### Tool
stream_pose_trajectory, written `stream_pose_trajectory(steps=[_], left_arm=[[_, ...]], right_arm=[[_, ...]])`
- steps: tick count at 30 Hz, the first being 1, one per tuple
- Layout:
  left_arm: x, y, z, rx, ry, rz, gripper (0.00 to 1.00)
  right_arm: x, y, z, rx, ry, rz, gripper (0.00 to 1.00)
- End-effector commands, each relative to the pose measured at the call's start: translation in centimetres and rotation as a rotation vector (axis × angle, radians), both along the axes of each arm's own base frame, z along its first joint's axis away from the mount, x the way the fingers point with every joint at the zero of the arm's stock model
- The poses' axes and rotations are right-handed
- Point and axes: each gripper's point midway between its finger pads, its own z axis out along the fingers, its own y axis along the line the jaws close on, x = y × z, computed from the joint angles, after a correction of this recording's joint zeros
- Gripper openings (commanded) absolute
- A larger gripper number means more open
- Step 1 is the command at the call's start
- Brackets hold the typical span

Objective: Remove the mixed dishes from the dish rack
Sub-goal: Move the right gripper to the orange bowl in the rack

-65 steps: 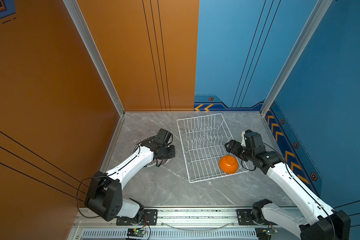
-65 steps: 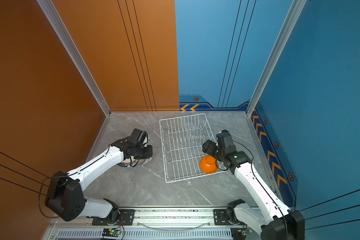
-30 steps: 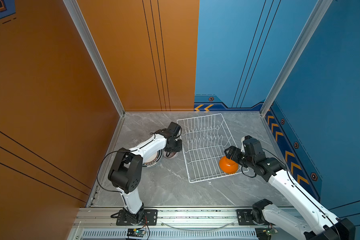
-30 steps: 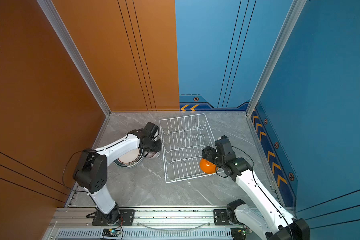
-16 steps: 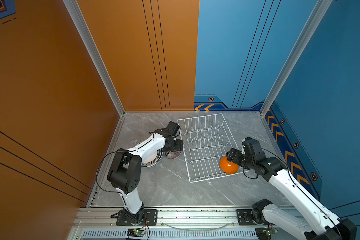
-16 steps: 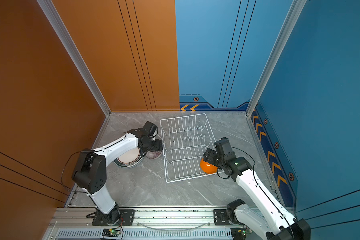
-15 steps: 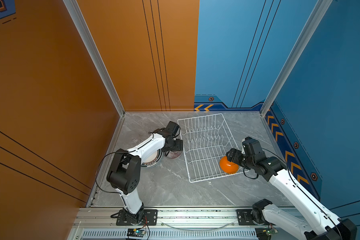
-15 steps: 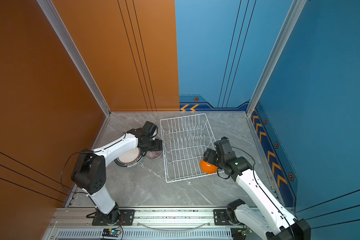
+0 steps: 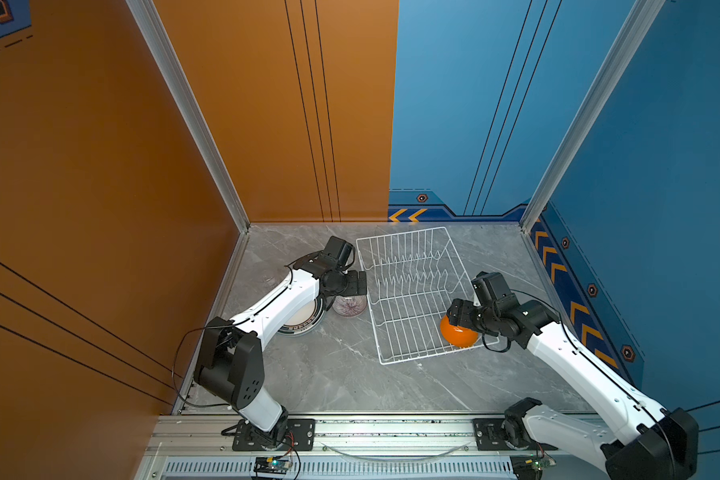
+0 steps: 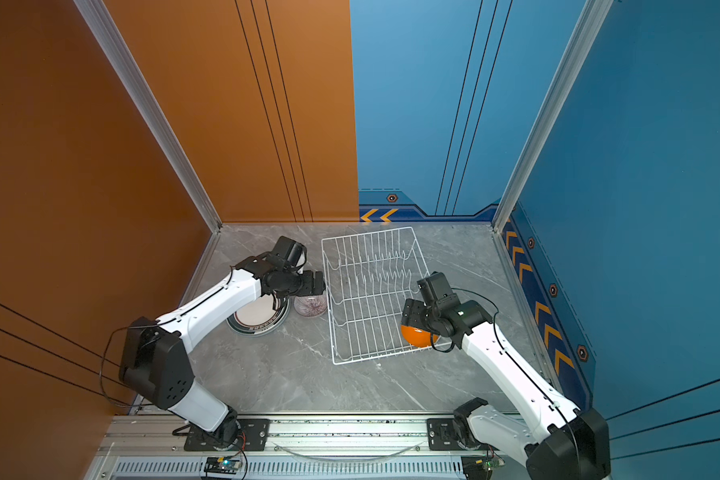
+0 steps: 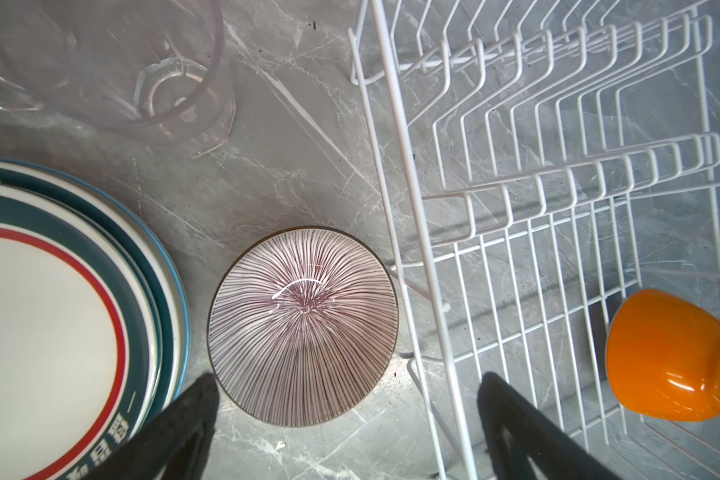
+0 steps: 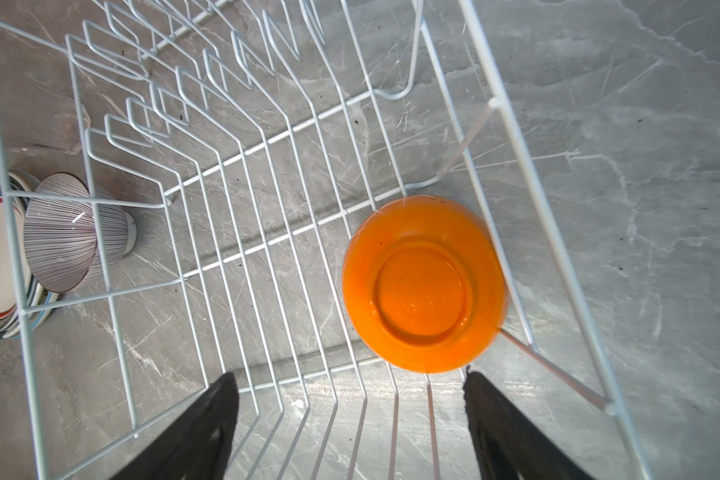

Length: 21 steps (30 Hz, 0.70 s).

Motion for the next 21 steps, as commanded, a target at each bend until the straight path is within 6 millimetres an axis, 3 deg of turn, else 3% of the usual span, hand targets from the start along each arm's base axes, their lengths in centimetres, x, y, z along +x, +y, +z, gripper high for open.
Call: stream_pose_trajectory(steps=[1, 7, 11, 21], left_arm=[[-0.7, 0.2, 2.3, -0.032, -0.048, -0.01, 0.98], [-1.2, 0.8, 6.3, -0.049, -0.164, -0.001, 0.98], [-1.5, 0.7, 7.7, -0.083, -0.213, -0.001, 0.98], [-1.2, 1.4, 7.3, -0.094, -0.206, 0.008, 0.98]], right_arm=[[-0.2, -0.8, -0.4, -0.085, 0.043, 0.011, 0.86], [0.2, -0.6, -2.0, -0.117, 0.106, 0.018, 0.86], [0.7, -0.2, -3.1, -0.127, 0.151, 0.014, 0.86], [3.2, 4.1, -4.6, -0.01, 0.181, 0.071, 0.85]])
